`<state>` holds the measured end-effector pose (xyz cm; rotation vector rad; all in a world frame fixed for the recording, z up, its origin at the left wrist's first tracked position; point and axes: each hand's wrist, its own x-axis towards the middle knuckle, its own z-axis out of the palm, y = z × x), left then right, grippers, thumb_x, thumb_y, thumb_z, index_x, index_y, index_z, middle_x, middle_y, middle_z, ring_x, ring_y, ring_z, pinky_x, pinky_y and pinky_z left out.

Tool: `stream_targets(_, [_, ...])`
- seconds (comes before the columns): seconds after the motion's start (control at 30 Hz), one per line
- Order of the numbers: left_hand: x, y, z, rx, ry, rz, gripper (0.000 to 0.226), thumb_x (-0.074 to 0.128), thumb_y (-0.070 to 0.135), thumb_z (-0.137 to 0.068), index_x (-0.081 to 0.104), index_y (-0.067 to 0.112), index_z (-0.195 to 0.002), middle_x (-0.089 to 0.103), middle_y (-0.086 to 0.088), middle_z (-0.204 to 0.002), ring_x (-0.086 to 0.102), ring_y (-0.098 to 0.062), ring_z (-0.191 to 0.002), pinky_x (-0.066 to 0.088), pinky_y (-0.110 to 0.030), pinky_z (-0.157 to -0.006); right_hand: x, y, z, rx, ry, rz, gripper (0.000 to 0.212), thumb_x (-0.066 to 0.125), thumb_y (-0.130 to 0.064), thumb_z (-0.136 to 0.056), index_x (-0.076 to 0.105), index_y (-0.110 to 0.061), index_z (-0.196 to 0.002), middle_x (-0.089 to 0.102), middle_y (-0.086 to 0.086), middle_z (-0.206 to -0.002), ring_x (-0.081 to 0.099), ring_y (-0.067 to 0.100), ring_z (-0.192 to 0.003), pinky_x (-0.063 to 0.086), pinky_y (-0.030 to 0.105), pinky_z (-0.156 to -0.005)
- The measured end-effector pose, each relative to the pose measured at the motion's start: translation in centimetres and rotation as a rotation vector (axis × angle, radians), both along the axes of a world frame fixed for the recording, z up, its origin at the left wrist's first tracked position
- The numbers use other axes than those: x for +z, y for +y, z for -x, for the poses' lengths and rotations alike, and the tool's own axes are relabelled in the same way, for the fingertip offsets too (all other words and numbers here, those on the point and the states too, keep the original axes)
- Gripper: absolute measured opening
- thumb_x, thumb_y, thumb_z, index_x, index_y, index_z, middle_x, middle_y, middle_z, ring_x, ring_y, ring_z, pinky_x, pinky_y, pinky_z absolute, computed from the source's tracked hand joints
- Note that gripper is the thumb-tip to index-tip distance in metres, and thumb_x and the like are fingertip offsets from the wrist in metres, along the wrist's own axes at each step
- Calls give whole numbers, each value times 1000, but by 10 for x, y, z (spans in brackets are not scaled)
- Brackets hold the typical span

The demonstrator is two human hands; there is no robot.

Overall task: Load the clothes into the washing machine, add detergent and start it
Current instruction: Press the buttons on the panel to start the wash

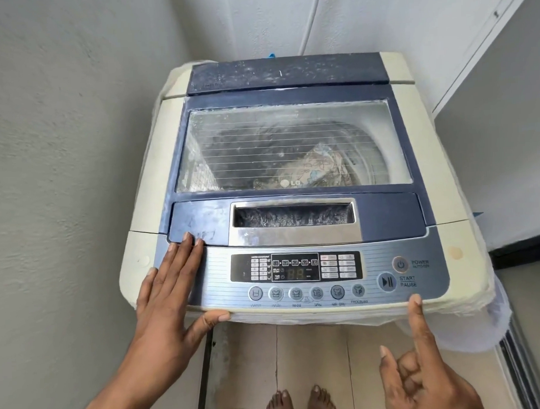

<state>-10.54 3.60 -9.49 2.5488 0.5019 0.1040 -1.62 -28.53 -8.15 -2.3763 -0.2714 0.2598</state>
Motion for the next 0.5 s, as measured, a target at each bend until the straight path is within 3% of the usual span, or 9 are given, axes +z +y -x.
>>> stream_targets(0.1, [0, 1, 0, -2, -2, -3, 97, 50, 75, -85, 10, 40, -166, 2, 23, -174, 0, -5, -162, 6, -43, -128, 15, 5, 3, 49, 6, 65, 72, 64, -35, -82, 53, -22, -152, 49, -14, -56, 43, 12, -37, 41, 20, -44])
stream_targets(0.17, [0, 1, 0, 0, -3, -2, 98, 50, 75, -84, 11, 40, -166, 3, 23, -174, 1, -5, -162, 6, -43, -128, 25, 14, 7, 105, -3, 100, 67, 61, -42, -82, 59, -26, -147, 55, -12, -63, 47, 15, -40, 48, 23, -44])
stream_targets(0.33, [2, -1, 0, -2, 9, -4, 97, 49, 77, -85, 10, 40, -166, 1, 24, -174, 0, -4, -161, -7, -23, -127, 35, 55, 20, 363, 11, 292, 65, 61, -43, -77, 66, -29, -140, 58, -1, -70, 52, 22, -40, 43, 27, -35])
stream_targets(0.43, [2, -1, 0, -4, 12, -13, 97, 49, 76, -85, 9, 40, -166, 1, 23, -174, -1, -3, -161, -12, -17, -125, 38, 83, 24, 486, 85, 399, 88, 81, -39, -51, 69, -27, -137, 54, 1, -69, 50, 20, -37, 36, 28, -31])
stream_targets(0.5, [2, -1, 0, -6, 8, -18, 97, 50, 76, -86, 9, 39, -166, 0, 23, -174, -2, -3, -161, -12, -17, -125, 38, 97, 23, 504, 20, 438, 110, 88, -38, -28, 70, -25, -136, 54, 2, -66, 47, 20, -34, 28, 27, -33])
